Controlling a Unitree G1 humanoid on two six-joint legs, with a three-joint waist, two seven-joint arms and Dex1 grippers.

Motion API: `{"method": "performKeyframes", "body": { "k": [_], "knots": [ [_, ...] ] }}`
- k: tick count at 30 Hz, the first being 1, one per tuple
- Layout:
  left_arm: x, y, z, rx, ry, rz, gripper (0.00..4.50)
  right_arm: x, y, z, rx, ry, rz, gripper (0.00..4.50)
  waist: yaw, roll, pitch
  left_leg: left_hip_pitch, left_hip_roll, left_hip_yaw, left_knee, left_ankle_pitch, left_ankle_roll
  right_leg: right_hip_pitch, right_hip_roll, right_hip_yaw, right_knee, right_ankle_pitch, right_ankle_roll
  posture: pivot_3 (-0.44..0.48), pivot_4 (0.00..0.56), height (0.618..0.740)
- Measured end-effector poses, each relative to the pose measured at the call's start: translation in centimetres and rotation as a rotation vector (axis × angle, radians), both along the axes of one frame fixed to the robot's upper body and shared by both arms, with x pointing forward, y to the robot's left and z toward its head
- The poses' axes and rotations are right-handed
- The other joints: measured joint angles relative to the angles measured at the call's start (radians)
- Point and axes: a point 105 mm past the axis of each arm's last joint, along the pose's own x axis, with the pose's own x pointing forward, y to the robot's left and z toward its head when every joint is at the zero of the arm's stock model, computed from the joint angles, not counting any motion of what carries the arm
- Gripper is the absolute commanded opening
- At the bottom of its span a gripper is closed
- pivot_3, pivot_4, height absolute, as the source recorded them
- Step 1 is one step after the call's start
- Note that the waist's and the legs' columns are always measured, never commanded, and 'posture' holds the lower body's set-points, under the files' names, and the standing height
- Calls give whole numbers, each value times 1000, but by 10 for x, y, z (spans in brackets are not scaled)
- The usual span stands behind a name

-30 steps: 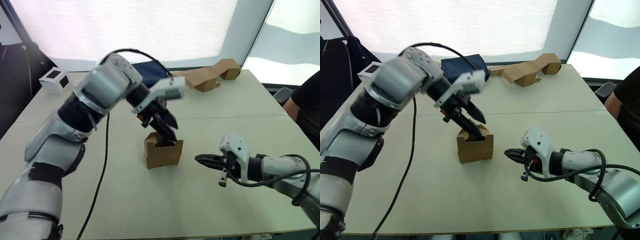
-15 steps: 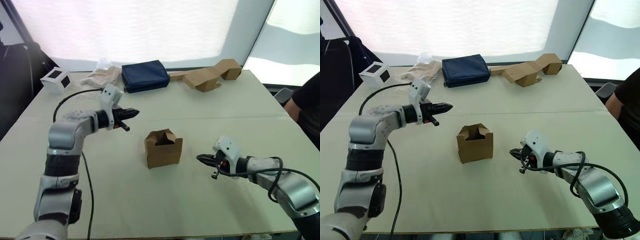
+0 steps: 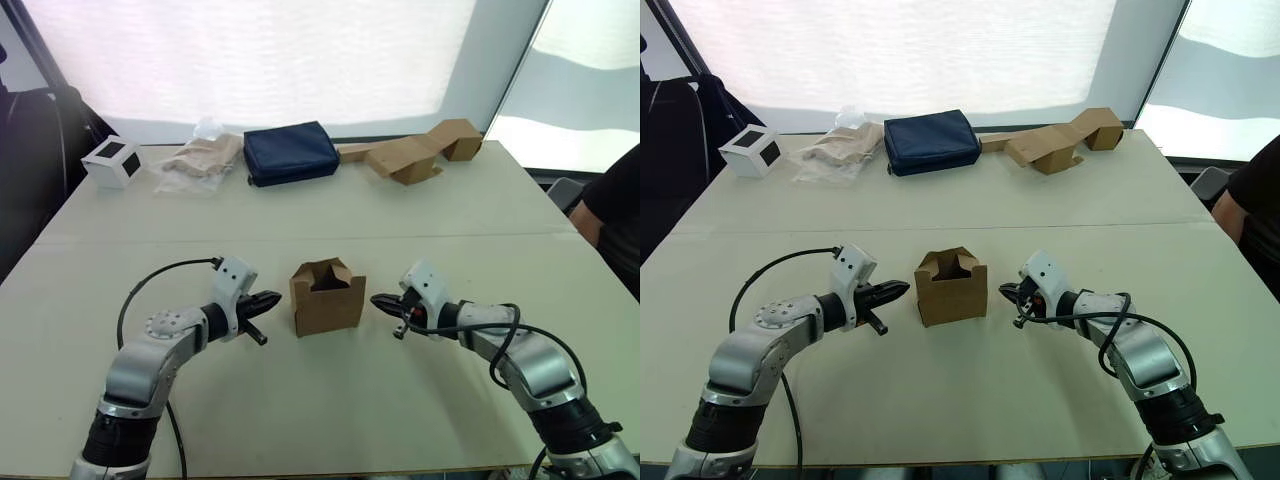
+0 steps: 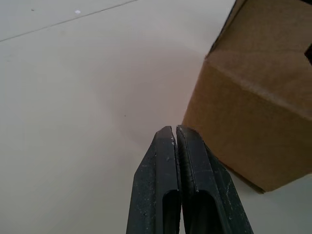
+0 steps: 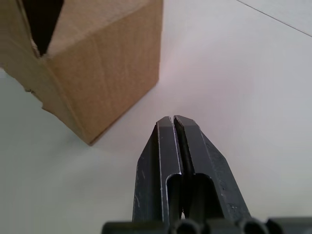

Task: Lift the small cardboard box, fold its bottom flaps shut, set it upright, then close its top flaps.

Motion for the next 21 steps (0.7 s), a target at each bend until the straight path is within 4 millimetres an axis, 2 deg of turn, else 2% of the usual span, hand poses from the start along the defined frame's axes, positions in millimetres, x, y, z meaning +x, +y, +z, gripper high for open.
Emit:
{"method": "performKeyframes", "body": {
  "k": [4,9,21],
  "knots": [
    [-12,-2,-14,-5,57,-51,86,-17,18,-4,21,45,97,0,-2,0,0,0,0,0,0,0,0,0,0,0,0,0,0,0,150,740],
    [-19,1,-16,25,71,-84,86,-35,25,-10,36,98,140,0,-1,0,0,0,0,-1,0,0,0,1,0,0,0,0,0,0,150,740],
    [-22,0,-19,49,82,-128,86,-39,24,-14,28,123,135,0,-1,0,0,1,0,-1,0,0,0,1,0,-1,-1,0,0,0,150,740]
  ]
}}
